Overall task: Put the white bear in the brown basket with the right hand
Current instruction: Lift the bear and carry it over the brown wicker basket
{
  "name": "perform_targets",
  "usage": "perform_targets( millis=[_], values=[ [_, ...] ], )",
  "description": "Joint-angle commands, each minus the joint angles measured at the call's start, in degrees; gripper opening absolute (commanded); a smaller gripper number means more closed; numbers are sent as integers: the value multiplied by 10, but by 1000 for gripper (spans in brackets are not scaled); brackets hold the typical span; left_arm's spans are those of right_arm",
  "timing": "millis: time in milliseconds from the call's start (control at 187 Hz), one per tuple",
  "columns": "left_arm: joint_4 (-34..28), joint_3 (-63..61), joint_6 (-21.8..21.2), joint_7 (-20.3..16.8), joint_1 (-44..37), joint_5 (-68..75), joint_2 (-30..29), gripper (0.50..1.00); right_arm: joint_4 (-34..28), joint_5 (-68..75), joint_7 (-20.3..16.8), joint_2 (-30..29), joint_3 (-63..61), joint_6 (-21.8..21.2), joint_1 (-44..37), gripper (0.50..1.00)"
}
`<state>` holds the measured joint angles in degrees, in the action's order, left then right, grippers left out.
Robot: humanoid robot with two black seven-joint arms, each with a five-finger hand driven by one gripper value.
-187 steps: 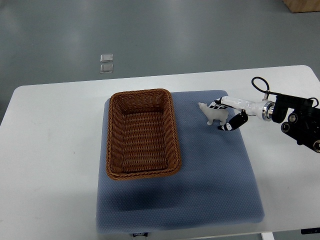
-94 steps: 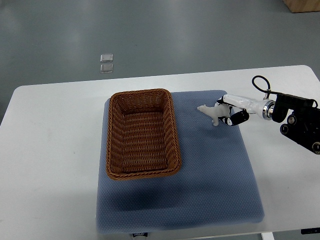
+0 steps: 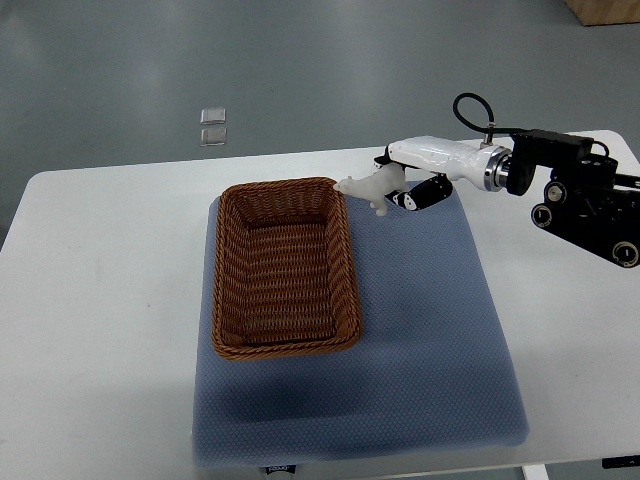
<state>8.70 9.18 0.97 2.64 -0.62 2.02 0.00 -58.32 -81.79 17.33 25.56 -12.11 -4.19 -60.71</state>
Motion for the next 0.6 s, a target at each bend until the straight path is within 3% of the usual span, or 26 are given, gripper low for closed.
perform_targets(
  millis=[0,373,443,470,512,592],
  values=[
    [0,0,0,0,0,0,0,1000,0,-3,0,-34,32,0,-21,500],
    [0,0,0,0,0,0,0,1000,8,-12,0,-108,91,1,-43,500],
    [0,0,0,0,0,0,0,1000,10,-13,-1,-110,90,1,-44,607],
    [0,0,0,0,0,0,0,1000,11,-13,-1,-110,90,2,-44,686],
    [0,0,0,0,0,0,0,1000,11,-12,-1,-111,89,2,-44,772],
    [0,0,0,0,0,0,0,1000,11,-12,-2,-110,88,2,-45,813]
  ],
)
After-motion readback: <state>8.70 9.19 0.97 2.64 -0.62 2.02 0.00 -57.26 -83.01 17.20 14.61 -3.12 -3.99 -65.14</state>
